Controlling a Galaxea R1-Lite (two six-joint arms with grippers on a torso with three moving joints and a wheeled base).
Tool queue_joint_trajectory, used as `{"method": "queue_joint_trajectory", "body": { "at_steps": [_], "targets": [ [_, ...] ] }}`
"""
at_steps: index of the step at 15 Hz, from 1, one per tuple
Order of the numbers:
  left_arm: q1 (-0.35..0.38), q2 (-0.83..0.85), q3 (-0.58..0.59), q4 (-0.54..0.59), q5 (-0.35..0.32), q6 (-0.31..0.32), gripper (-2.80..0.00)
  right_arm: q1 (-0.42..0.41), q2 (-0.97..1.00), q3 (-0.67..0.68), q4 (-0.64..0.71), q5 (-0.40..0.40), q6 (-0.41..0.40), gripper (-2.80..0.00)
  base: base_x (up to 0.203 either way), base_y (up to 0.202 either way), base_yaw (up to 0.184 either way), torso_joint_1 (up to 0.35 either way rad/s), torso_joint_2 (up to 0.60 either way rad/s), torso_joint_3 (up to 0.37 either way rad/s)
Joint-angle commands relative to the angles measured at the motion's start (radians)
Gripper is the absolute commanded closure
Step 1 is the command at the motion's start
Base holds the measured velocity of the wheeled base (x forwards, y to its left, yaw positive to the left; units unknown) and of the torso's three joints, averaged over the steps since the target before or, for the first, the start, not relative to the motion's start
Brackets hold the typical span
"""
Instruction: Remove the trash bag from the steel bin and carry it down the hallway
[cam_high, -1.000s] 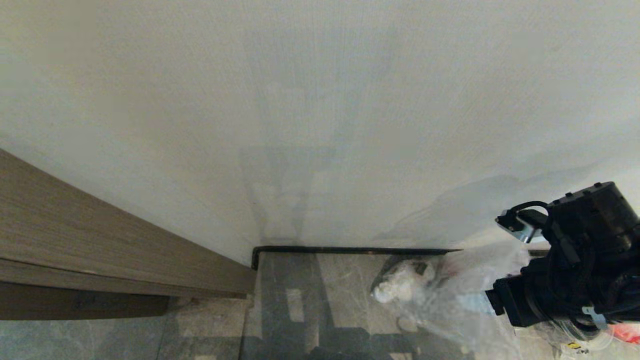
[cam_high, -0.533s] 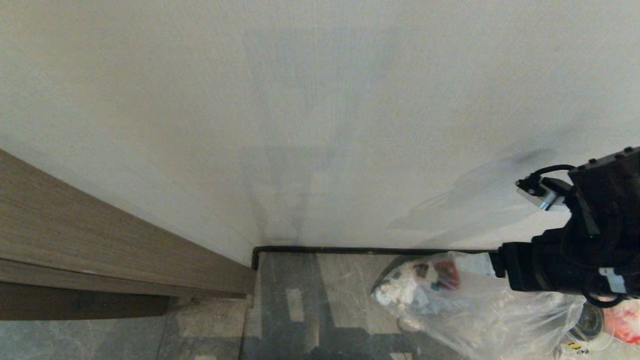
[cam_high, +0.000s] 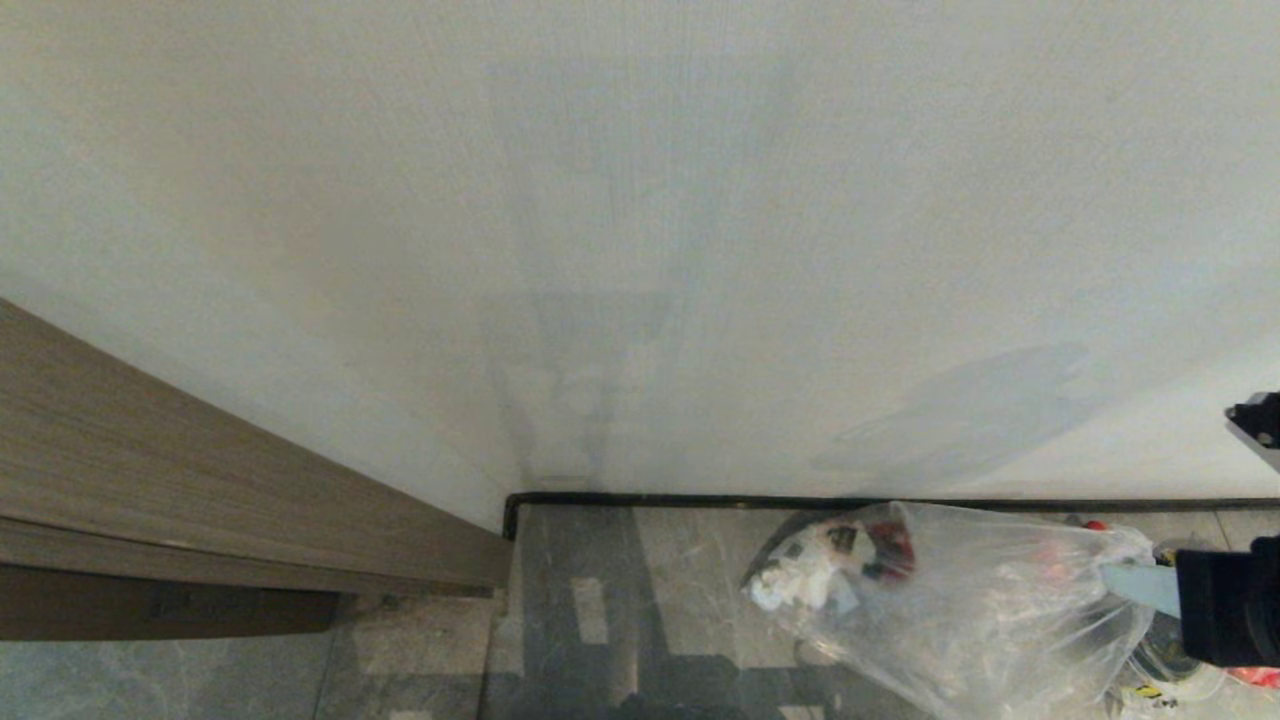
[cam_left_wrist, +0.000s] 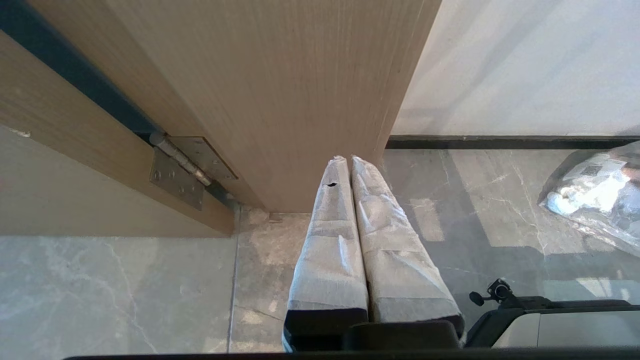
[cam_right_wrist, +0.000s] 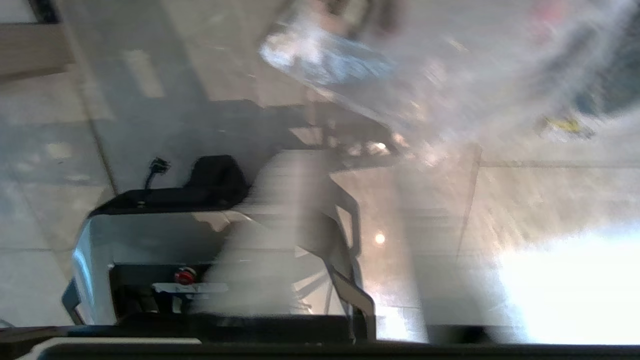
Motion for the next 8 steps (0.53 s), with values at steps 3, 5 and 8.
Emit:
{"method": "queue_joint_trajectory", "body": {
  "at_steps": [3,5,8],
  "targets": [
    [0.0,0.0,0.0,0.001,0.0,0.0,0.0,-0.014,-0.213,0.066,0.147,-0.029,0.074,0.0,0.0,0.0,0.0,0.0,0.0,0.0],
    [0.0,0.0,0.0,0.001,0.0,0.0,0.0,-0.014,-0.288,0.08,0.18,-0.065,0.083,0.0,0.0,0.0,0.0,0.0,0.0,0.0],
    [0.0,0.0,0.0,-0.001,0.0,0.0,0.0,-0.019,-0.451,0.096,0.263,-0.097,0.087,0.0,0.0,0.0,0.0,0.0,0.0,0.0]
  ]
}}
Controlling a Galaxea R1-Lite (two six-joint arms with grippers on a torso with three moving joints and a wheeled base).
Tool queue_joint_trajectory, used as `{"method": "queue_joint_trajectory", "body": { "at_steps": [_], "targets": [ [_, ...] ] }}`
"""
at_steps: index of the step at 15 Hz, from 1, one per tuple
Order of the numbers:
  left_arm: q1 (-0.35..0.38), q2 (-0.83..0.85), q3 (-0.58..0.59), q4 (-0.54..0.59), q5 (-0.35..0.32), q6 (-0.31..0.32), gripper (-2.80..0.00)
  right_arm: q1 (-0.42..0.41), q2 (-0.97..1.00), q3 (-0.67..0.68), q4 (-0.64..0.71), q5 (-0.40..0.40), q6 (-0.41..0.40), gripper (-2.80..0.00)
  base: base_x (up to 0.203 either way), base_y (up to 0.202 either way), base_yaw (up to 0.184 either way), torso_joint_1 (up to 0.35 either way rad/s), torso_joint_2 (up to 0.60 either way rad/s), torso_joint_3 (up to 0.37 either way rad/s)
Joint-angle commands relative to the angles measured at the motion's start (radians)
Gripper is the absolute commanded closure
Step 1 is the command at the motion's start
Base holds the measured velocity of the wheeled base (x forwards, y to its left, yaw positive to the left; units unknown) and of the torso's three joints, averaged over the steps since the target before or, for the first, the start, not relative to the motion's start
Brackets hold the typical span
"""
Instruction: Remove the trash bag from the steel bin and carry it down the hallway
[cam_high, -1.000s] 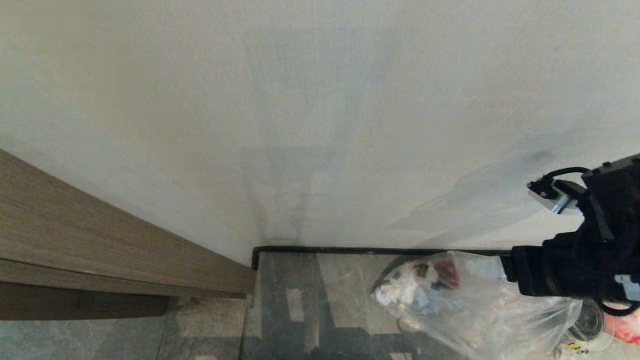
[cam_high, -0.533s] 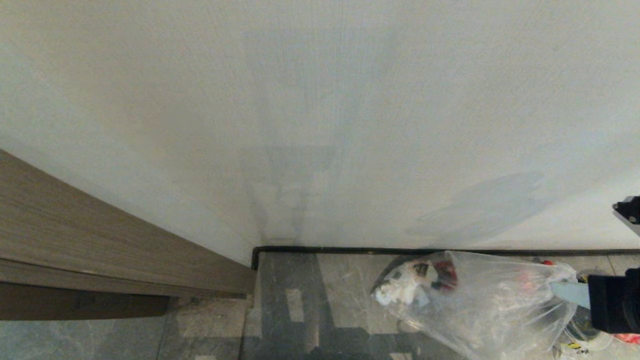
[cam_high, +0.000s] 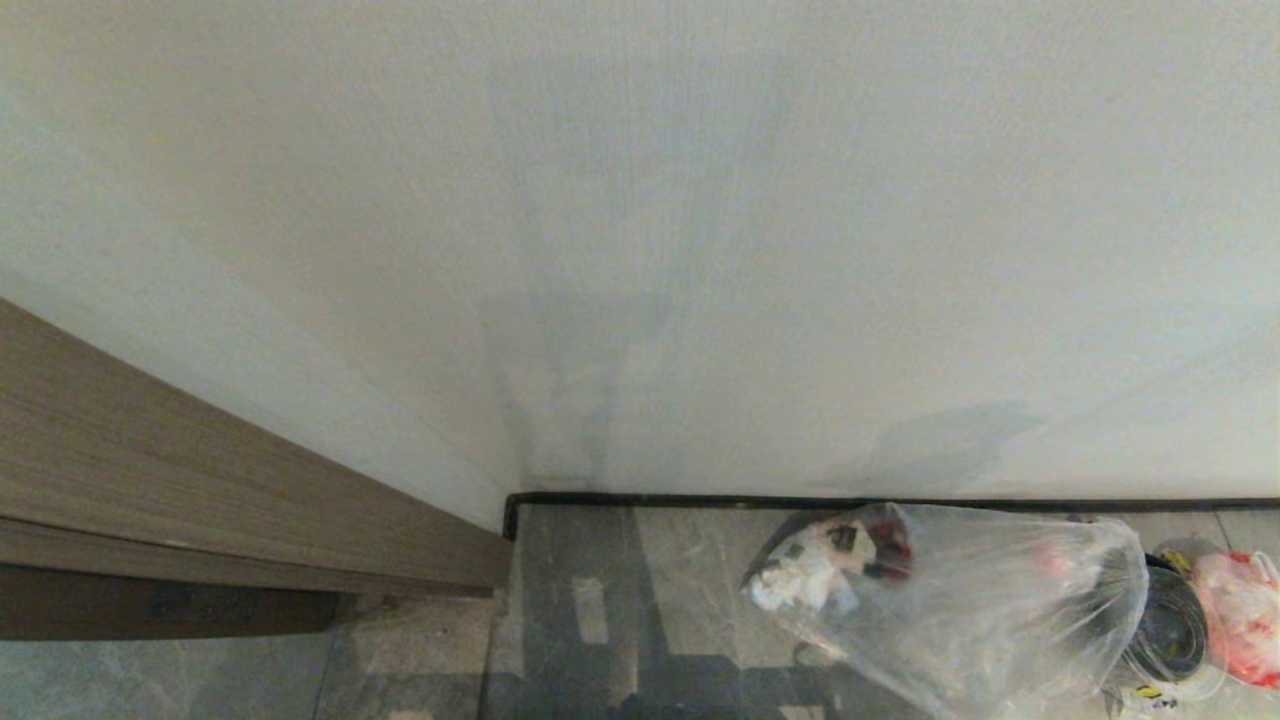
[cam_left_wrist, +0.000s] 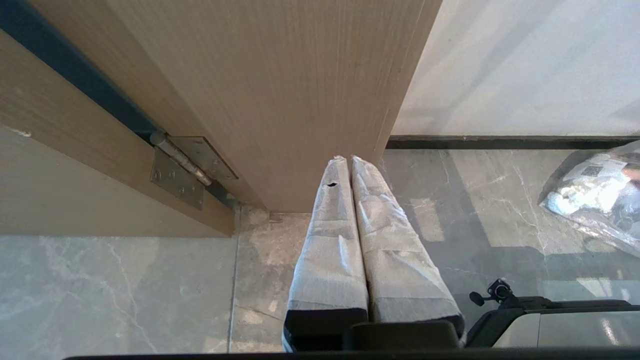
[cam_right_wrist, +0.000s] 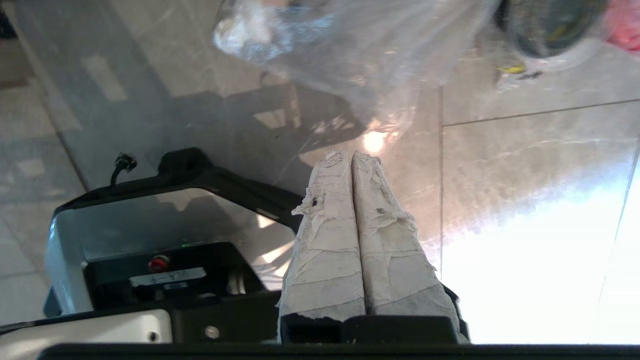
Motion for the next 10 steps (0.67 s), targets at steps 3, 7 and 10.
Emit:
{"method": "queue_joint_trajectory", "body": {
  "at_steps": [3,7,10],
  "targets": [
    [0.0,0.0,0.0,0.001,0.002,0.0,0.0,-0.095,-0.227,0.026,0.071,-0.035,0.009,0.0,0.0,0.0,0.0,0.0,0.0,0.0],
    [0.0,0.0,0.0,-0.001,0.0,0.0,0.0,-0.284,-0.242,0.036,0.054,0.019,0.009,0.0,0.0,0.0,0.0,0.0,0.0,0.0],
    [0.0,0.0,0.0,-0.001,0.0,0.0,0.0,-0.402,-0.371,0.138,0.027,0.094,-0.042,0.0,0.0,0.0,0.0,0.0,0.0,0.0]
  ]
}}
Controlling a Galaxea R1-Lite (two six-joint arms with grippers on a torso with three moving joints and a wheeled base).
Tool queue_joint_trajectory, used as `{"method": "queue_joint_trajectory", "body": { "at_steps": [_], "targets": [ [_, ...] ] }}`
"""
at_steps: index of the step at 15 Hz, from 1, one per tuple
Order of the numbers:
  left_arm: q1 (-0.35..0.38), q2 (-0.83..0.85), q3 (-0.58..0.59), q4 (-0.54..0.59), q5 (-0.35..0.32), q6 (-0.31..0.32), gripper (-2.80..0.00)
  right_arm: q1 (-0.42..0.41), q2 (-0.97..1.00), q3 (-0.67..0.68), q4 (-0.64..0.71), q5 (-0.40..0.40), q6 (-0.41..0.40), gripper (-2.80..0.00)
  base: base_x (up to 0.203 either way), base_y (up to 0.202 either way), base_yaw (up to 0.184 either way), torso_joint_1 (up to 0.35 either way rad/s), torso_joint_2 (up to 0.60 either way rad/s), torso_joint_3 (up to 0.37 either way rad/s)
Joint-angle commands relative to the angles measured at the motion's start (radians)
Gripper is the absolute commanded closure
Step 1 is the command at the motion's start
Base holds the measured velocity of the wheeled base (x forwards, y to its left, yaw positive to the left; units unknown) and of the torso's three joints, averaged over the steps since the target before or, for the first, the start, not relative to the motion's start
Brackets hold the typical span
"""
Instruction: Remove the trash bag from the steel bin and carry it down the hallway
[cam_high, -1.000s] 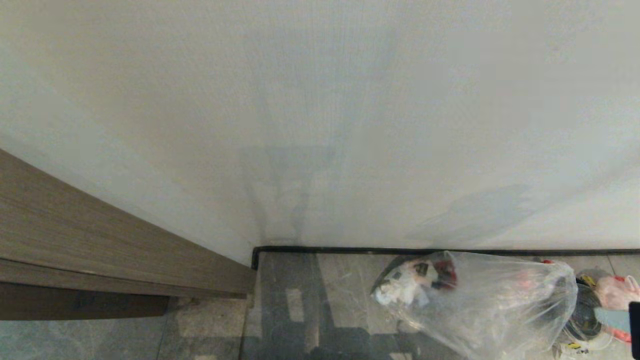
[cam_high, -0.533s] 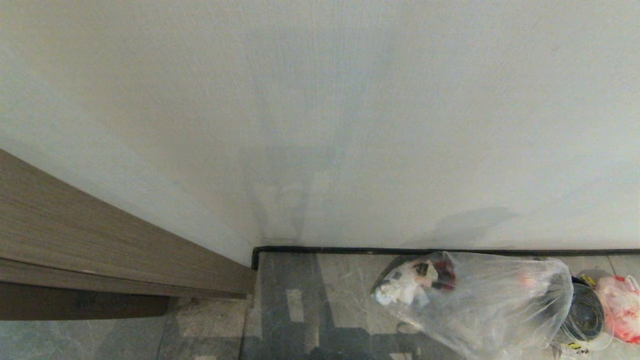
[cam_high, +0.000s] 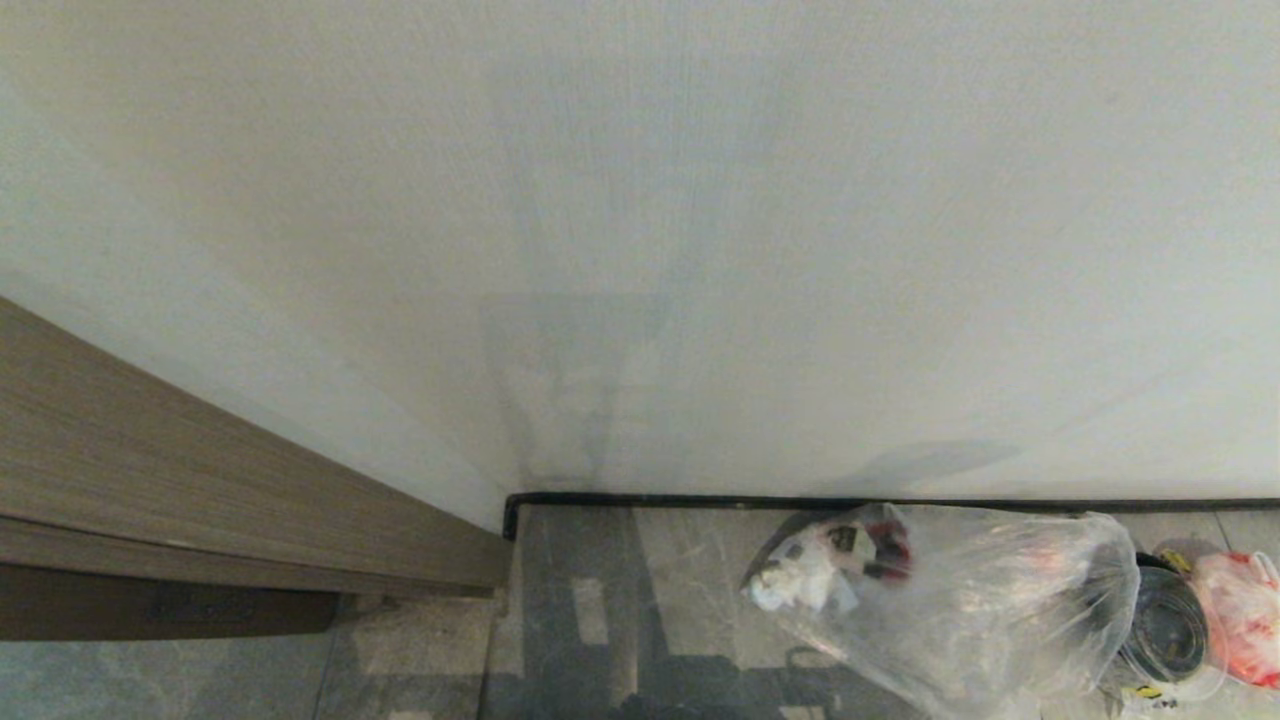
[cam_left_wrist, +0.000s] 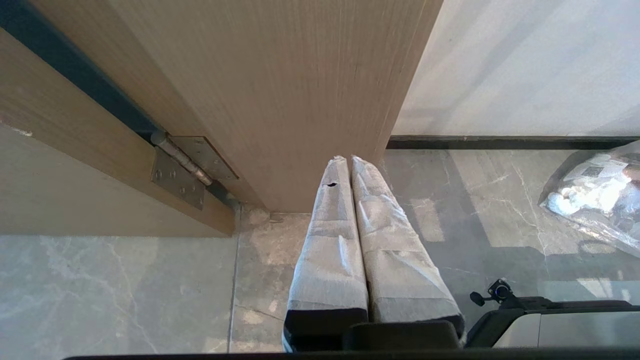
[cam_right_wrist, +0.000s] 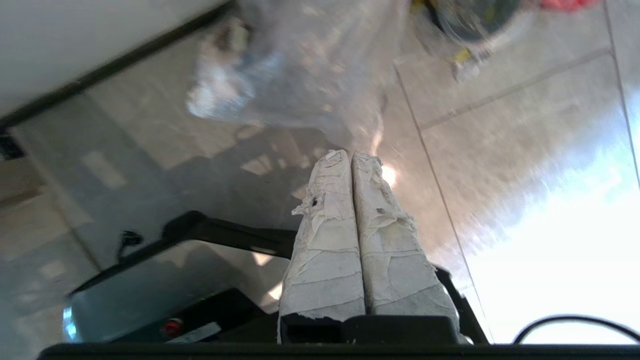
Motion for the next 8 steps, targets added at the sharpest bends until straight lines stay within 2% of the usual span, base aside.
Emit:
{"method": "queue_joint_trajectory", "body": {
  "at_steps": [1,2,5,6,8],
  "targets": [
    [0.0,0.0,0.0,-0.001,0.001,0.0,0.0,-0.09,-0.131,0.079,-0.038,0.043,-0.036,0.0,0.0,0.0,0.0,0.0,0.0,0.0],
    [0.0,0.0,0.0,-0.001,0.001,0.0,0.0,-0.124,-0.161,0.118,-0.086,0.072,-0.081,0.0,0.0,0.0,0.0,0.0,0.0,0.0],
    [0.0,0.0,0.0,-0.001,0.0,0.0,0.0,-0.134,-0.244,0.185,-0.239,0.129,-0.2,0.0,0.0,0.0,0.0,0.0,0.0,0.0],
    [0.0,0.0,0.0,0.001,0.0,0.0,0.0,-0.134,-0.261,0.214,-0.309,0.165,-0.22,0.0,0.0,0.0,0.0,0.0,0.0,0.0],
    [0.0,0.0,0.0,-0.001,0.0,0.0,0.0,-0.135,-0.263,0.279,-0.475,0.176,-0.241,0.0,0.0,0.0,0.0,0.0,0.0,0.0]
  ]
}}
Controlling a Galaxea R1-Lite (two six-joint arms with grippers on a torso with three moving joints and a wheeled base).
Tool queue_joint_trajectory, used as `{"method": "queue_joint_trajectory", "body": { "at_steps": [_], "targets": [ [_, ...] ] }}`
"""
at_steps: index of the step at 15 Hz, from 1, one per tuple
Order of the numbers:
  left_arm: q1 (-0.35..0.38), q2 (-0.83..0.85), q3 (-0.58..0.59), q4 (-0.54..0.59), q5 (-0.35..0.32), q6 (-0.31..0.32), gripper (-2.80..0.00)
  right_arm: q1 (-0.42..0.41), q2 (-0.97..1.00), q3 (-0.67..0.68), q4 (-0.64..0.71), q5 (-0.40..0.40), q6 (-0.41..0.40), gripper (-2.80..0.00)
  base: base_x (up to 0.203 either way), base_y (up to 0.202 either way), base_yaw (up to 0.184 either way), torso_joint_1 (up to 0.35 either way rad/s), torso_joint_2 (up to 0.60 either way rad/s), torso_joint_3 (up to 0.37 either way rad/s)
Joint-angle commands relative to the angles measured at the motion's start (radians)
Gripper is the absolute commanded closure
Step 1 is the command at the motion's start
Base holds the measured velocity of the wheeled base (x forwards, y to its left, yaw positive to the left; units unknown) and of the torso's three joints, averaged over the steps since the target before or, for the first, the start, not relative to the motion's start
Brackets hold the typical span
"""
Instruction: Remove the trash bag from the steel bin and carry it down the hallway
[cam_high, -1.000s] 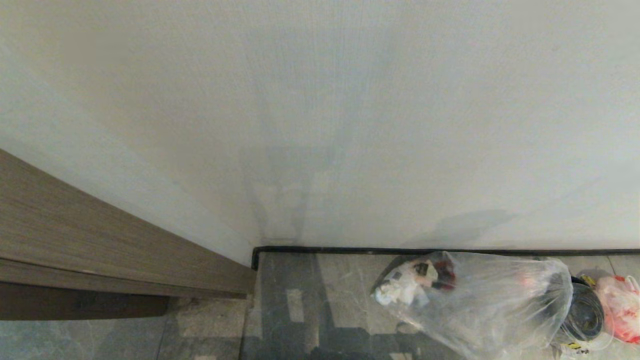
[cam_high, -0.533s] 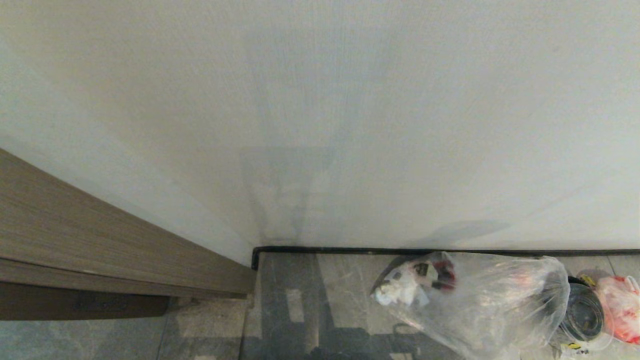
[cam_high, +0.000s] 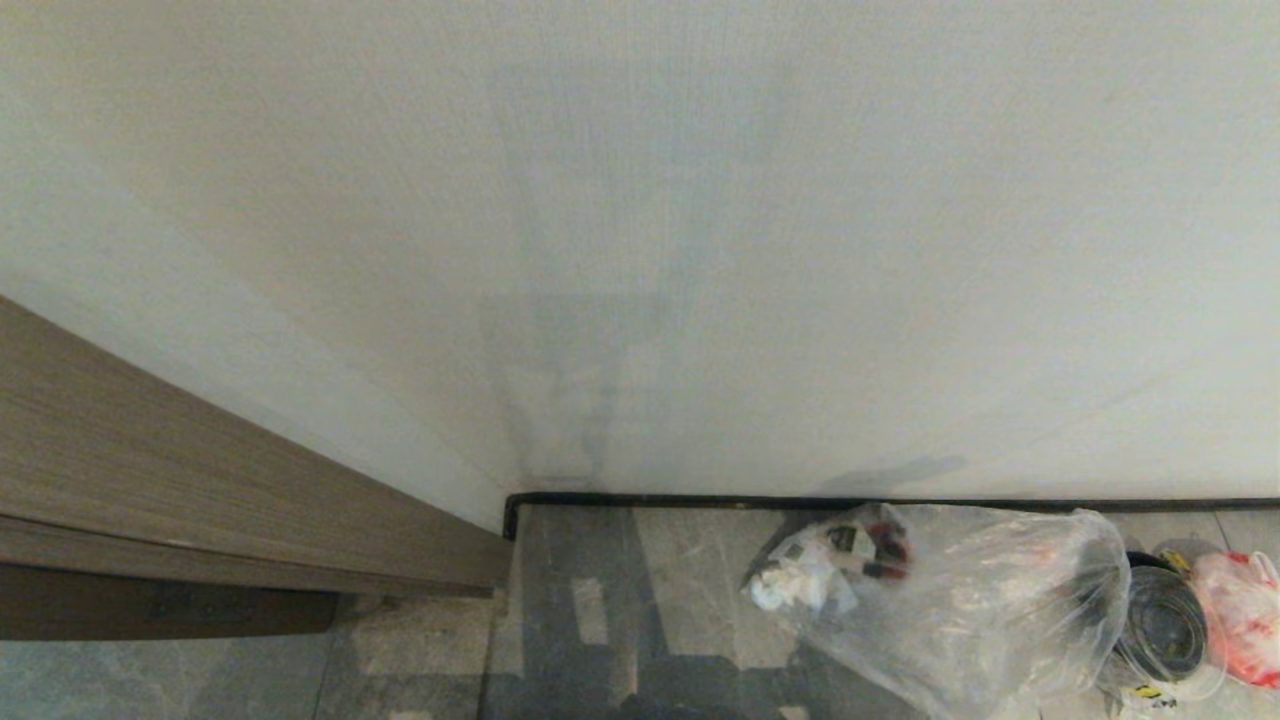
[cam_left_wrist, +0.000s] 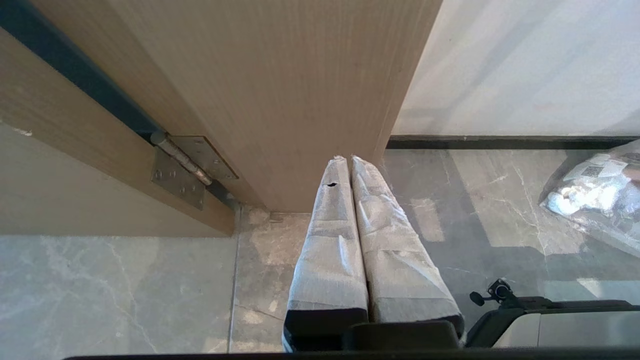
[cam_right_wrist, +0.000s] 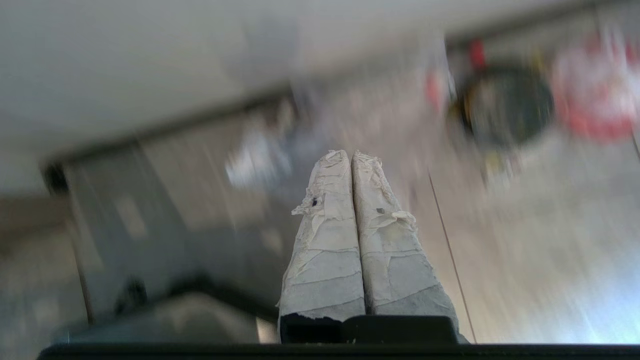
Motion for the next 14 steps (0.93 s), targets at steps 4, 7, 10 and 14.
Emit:
{"method": "queue_joint_trajectory", "body": {
  "at_steps": [4,7,10,14],
  "targets": [
    [0.0,0.0,0.0,-0.001,0.0,0.0,0.0,0.0,-0.031,0.263,-0.343,-0.007,-0.153,0.0,0.0,0.0,0.0,0.0,0.0,0.0],
    [0.0,-0.001,0.0,0.0,0.0,0.0,0.0,0.013,-0.158,0.258,-0.225,0.034,-0.162,0.0,0.0,0.0,0.0,0.0,0.0,0.0],
    [0.0,-0.001,0.0,0.0,0.0,0.0,0.0,0.018,-0.241,0.217,-0.059,0.071,-0.163,0.0,0.0,0.0,0.0,0.0,0.0,0.0],
    [0.0,0.0,0.0,0.0,0.0,0.0,0.0,0.019,-0.235,0.262,-0.169,0.119,-0.182,0.0,0.0,0.0,0.0,0.0,0.0,0.0]
  ]
}}
